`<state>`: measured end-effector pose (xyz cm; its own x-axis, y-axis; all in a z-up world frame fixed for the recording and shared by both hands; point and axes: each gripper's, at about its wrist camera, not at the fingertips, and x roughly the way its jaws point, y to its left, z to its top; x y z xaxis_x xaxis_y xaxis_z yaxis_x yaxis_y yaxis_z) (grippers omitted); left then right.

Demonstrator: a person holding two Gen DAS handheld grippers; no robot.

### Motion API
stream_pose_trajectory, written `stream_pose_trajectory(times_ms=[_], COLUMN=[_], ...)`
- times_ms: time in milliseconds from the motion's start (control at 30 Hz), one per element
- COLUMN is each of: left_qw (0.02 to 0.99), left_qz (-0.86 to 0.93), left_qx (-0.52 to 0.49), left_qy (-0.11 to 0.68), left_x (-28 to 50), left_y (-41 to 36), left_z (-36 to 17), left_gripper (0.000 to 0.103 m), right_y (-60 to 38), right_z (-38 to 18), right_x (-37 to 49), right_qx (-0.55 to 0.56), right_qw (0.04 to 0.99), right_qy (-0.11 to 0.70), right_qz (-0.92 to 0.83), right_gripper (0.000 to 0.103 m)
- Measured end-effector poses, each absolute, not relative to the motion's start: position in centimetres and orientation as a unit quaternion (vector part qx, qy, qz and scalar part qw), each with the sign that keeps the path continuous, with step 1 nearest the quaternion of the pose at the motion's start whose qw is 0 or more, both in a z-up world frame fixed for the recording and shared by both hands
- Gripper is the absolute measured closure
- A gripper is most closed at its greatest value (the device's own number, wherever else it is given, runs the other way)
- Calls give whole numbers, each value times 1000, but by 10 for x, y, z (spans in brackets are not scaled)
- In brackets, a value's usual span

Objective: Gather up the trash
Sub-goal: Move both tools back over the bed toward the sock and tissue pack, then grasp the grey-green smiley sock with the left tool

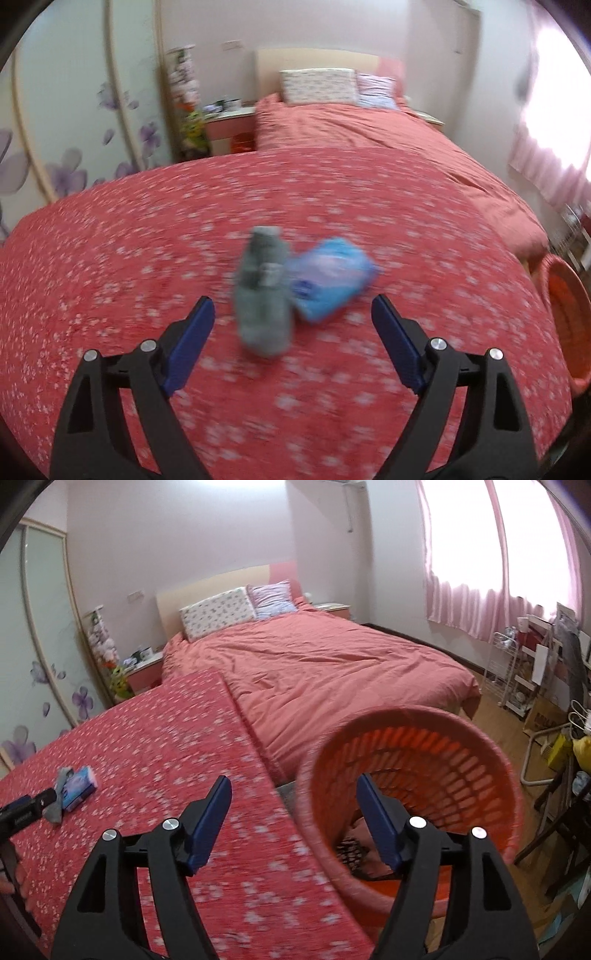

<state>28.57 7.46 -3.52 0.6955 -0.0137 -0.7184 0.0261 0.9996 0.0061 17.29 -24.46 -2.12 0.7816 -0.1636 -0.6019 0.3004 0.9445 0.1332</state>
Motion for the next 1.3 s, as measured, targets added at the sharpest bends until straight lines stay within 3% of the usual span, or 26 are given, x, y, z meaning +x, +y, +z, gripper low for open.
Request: stream_pose_trajectory(times_ms=[267, 400, 600, 900, 967, 1033, 1067, 1133, 1300], left_qw=[907, 900, 895, 891, 893, 895, 895, 894, 901], left_qz=[-13, -4, 4, 25, 12, 3, 3, 1, 33], left_qx=[-42, -46, -80, -65, -58, -43, -38, -39, -24], left_qy=[418, 434, 440, 448, 445, 444, 444, 446, 433], left_x=[319, 327, 332, 337, 335, 335, 335, 332, 318], left_y=[105, 111, 128, 128, 120, 113, 111, 115, 149], left_z=[-49, -58, -59, -65, -67, -68, -69, -67, -56], left_gripper=[25, 39, 52, 52, 60, 85, 89, 94, 94], right_y=[-206, -194, -187, -171, -169, -165, -165, -162, -146], right_z=[-25, -27, -30, -32, -33, -33, -33, -33, -31], right_x=[186, 188, 189, 191, 191, 192, 191, 192, 198], right_qx=[87, 75, 66, 55, 51, 47, 47, 45, 50], right_qw=[936, 935, 935, 935, 935, 934, 934, 934, 933], right_qy=[330, 337, 342, 346, 347, 349, 350, 351, 354], right_qz=[-88, -77, -69, -56, -54, -53, -52, -50, -30], right_gripper=[33, 33, 33, 33, 33, 33, 33, 33, 33])
